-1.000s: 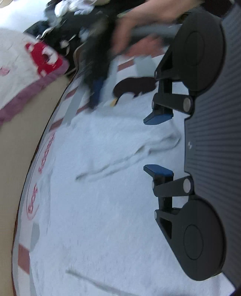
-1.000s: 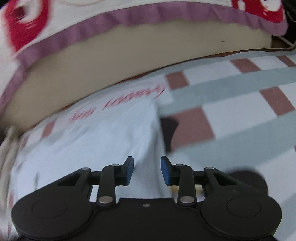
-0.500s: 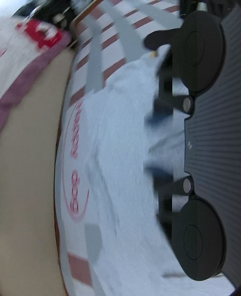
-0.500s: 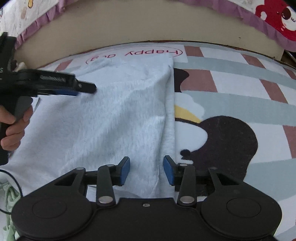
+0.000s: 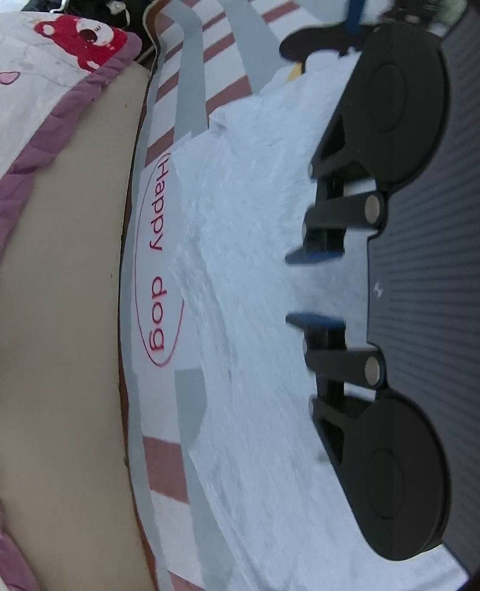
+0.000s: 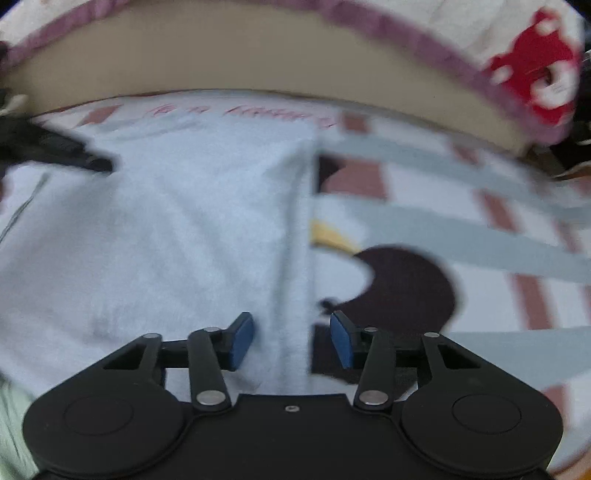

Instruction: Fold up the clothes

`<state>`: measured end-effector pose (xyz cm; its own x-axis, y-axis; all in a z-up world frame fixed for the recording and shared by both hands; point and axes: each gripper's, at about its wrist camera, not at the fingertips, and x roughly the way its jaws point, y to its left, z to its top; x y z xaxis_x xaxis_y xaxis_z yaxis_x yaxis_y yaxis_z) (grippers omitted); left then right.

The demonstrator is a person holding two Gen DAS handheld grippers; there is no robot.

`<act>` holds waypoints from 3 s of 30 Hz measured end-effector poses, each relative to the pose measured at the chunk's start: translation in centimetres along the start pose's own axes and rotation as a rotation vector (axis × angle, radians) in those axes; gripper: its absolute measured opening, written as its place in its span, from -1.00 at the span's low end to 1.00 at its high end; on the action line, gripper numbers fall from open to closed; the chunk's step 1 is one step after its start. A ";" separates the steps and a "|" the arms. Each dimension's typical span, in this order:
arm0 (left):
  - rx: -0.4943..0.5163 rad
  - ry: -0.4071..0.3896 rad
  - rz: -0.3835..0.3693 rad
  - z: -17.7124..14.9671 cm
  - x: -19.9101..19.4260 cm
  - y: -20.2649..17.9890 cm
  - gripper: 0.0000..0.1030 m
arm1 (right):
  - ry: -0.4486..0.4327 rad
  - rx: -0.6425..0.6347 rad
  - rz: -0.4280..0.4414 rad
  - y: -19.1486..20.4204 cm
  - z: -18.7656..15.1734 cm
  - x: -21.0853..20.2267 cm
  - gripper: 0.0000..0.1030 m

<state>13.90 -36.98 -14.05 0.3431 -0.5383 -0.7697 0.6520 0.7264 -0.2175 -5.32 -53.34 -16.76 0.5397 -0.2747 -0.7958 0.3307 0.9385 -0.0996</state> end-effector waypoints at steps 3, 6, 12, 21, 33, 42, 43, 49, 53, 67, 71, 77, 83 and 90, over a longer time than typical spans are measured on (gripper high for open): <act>-0.024 0.004 -0.019 0.5 -2.6 1.9 -0.18 | -0.106 0.019 0.133 2.1 1.2 -2.7 -0.01; -0.075 0.049 -0.004 1.0 -4.9 4.6 -0.17 | -0.050 -0.074 0.151 5.9 1.3 -1.3 -0.01; -0.186 0.128 0.084 -1.0 -10.4 14.5 0.01 | 0.094 -0.091 0.150 10.2 0.2 0.7 0.02; -0.323 0.169 0.132 -10.1 -14.3 21.9 0.07 | 0.071 -0.167 0.326 15.5 3.1 -2.5 0.02; 0.011 0.259 0.182 -14.5 -13.8 17.6 -0.18 | 0.115 -0.260 0.632 24.2 3.5 -2.9 0.02; -0.135 0.220 0.192 -15.5 -15.8 19.2 -0.86 | 0.145 -0.205 0.568 23.0 3.0 -2.3 0.02; -0.151 0.227 0.205 -15.7 -16.1 19.4 -0.86 | 0.154 -0.195 0.576 22.8 3.0 -2.2 0.02; -0.200 0.221 0.191 -15.4 -16.6 20.2 -0.47 | 0.146 -0.292 0.577 24.1 3.2 -3.2 0.02; -0.246 0.127 0.092 -13.7 -17.6 20.8 -0.01 | 0.127 -0.422 0.559 25.4 3.5 -3.9 0.02; 0.026 -0.112 0.131 -3.3 -7.8 23.3 0.13 | -0.073 -0.946 0.605 35.2 0.1 -5.8 0.12; 0.049 -0.071 0.168 -2.6 -4.6 23.9 -0.78 | -0.093 -1.038 0.619 35.8 -1.1 -6.4 0.18; -0.088 -0.123 0.157 -2.4 -4.7 28.5 -0.75 | -0.116 -1.050 0.631 35.7 -1.6 -6.6 0.30; -0.205 -0.055 0.029 -3.0 -5.5 31.1 -0.58 | -0.113 -1.057 0.626 37.2 -2.8 -6.4 0.33; -0.255 -0.023 -0.013 -4.2 -6.0 30.5 -0.25 | -0.278 -1.104 0.472 40.4 -4.3 -6.6 0.69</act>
<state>28.91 -9.76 -18.58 0.3527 -0.5560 -0.7527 0.4662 0.8018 -0.3739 1.21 -12.70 -18.12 0.6199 0.2308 -0.7499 -0.7000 0.5946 -0.3956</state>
